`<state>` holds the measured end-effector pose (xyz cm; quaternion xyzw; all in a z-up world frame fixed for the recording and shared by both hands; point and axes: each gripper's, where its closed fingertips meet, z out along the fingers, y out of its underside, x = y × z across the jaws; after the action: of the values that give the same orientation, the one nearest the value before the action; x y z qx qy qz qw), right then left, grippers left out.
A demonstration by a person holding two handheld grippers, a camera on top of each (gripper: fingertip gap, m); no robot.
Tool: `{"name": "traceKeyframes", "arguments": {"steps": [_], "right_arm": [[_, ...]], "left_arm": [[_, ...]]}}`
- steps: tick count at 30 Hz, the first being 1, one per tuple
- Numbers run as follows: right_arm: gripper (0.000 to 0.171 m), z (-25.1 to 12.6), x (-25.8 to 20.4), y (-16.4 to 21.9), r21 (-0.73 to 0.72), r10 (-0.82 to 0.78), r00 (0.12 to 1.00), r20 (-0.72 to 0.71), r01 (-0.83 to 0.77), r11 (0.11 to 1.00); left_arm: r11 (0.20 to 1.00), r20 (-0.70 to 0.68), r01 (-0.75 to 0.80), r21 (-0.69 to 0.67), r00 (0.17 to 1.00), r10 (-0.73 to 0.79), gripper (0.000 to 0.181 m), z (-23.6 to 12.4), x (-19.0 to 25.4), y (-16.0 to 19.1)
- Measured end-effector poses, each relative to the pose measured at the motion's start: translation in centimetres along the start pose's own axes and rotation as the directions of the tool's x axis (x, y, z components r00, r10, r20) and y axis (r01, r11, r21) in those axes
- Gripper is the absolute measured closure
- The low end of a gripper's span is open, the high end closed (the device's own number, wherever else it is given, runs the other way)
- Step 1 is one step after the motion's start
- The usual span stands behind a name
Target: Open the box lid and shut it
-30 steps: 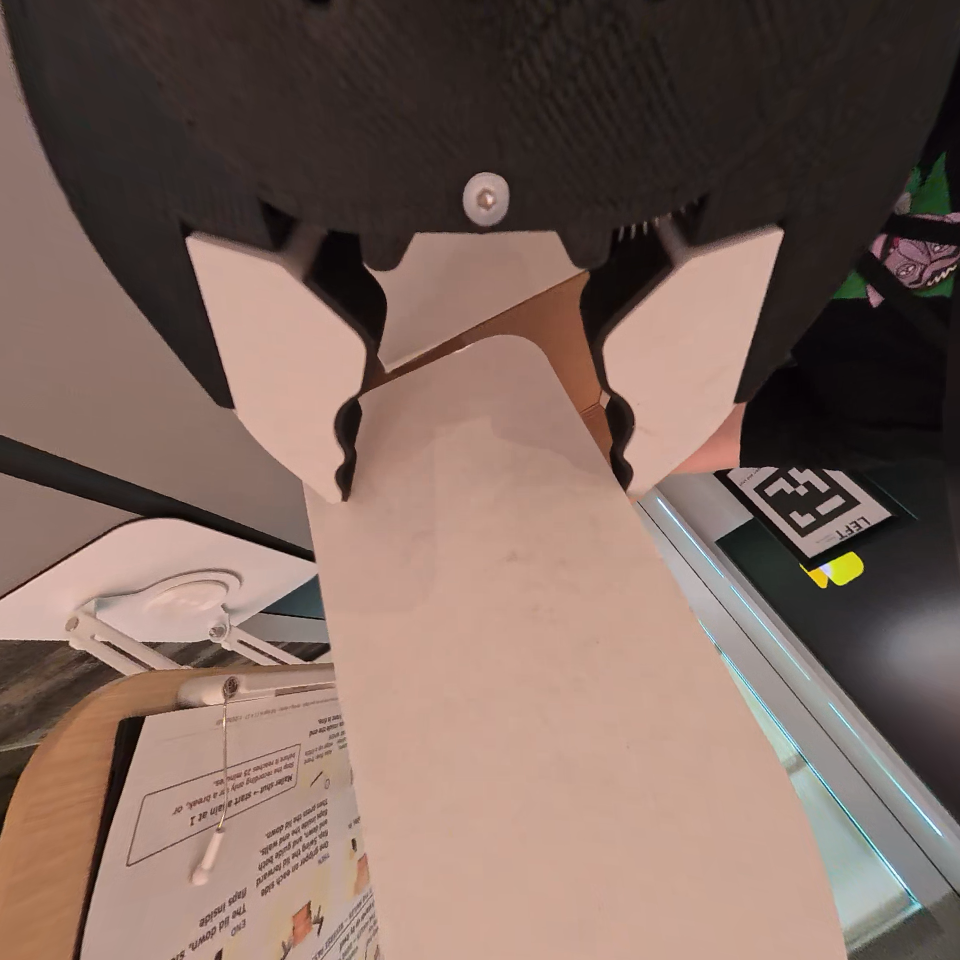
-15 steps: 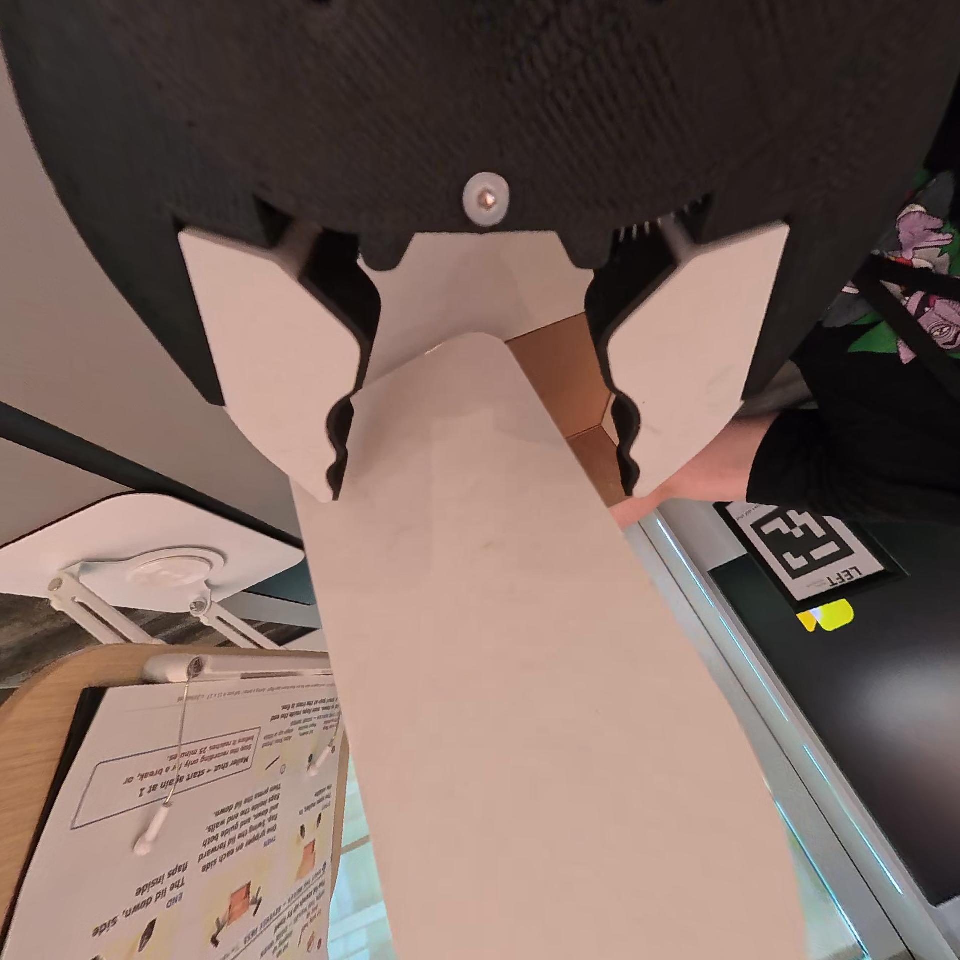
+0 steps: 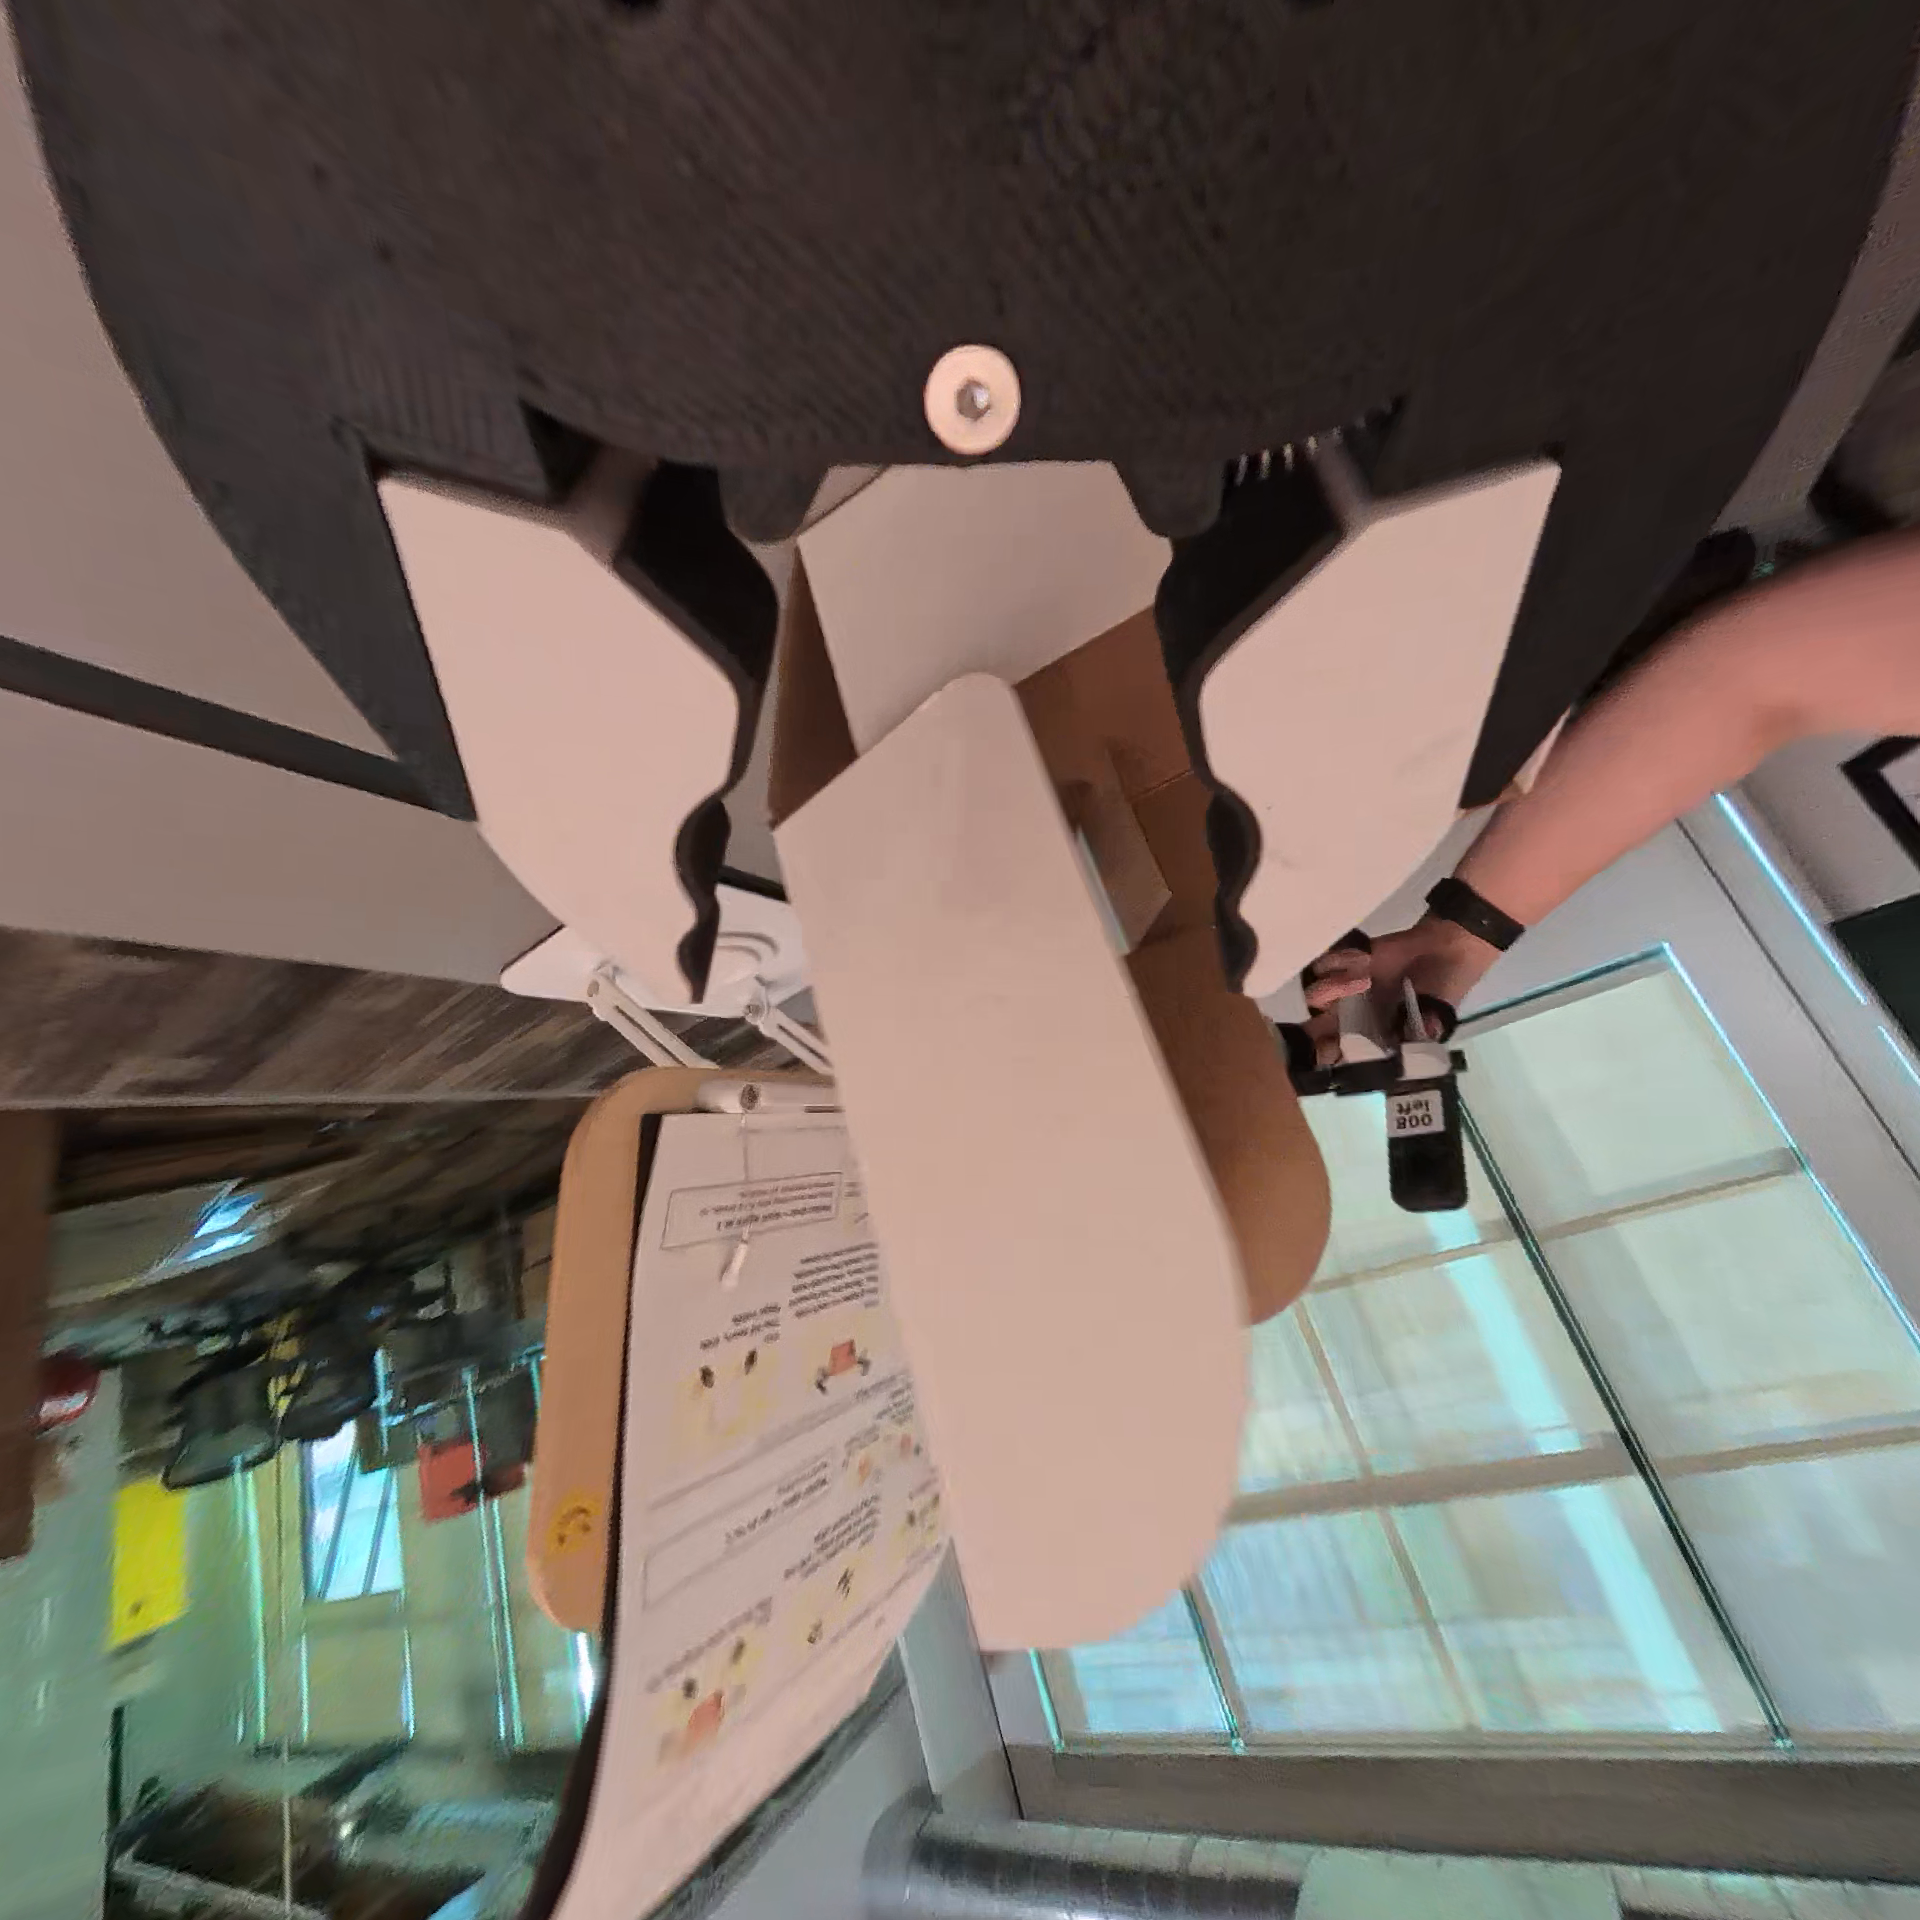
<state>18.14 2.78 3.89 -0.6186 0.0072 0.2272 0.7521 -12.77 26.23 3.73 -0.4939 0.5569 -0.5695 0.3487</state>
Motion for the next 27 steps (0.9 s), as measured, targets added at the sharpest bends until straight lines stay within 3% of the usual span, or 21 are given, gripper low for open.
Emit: {"name": "traceKeyframes", "arguments": {"steps": [4,11,14,17,21,27], "right_arm": [[0.079,-1.6,-5.4,1.4,-0.089,-0.165,0.986,-0.017,0.163,0.983],[0.079,-5.4,-15.7,7.9,-0.175,-0.438,0.896,-0.069,0.421,0.89],[0.089,-5.7,-16.2,11.8,-0.291,-0.506,0.859,-0.08,0.465,0.836],[0.1,-5.3,-15.9,13.9,-0.342,-0.468,0.88,-0.08,0.417,0.842],[0.109,-4.6,-15.0,14.8,-0.414,-0.46,0.884,-0.078,0.391,0.822],[0.116,-3.8,-13.1,14.8,-0.471,-0.45,0.889,-0.088,0.361,0.805]], "left_arm": [[0.998,-0.01,0.034,-0.054,0.999,-0.035,0.064,-1.3,4.4,2.8],[0.981,0.169,-0.017,-0.193,0.984,0.05,0.063,-2.3,10.9,11.9],[0.985,0.157,0.029,-0.17,0.988,-0.002,0.067,-1.4,12.6,13.6],[0.97,0.203,0.052,-0.237,0.979,-0.003,0.082,-0.9,11.9,14.9],[0.955,0.216,0.059,-0.29,0.976,0.005,0.099,-0.1,11.9,15.5],[0.946,0.281,0.066,-0.317,0.959,0.027,0.103,1.1,10.6,15.6]]}}
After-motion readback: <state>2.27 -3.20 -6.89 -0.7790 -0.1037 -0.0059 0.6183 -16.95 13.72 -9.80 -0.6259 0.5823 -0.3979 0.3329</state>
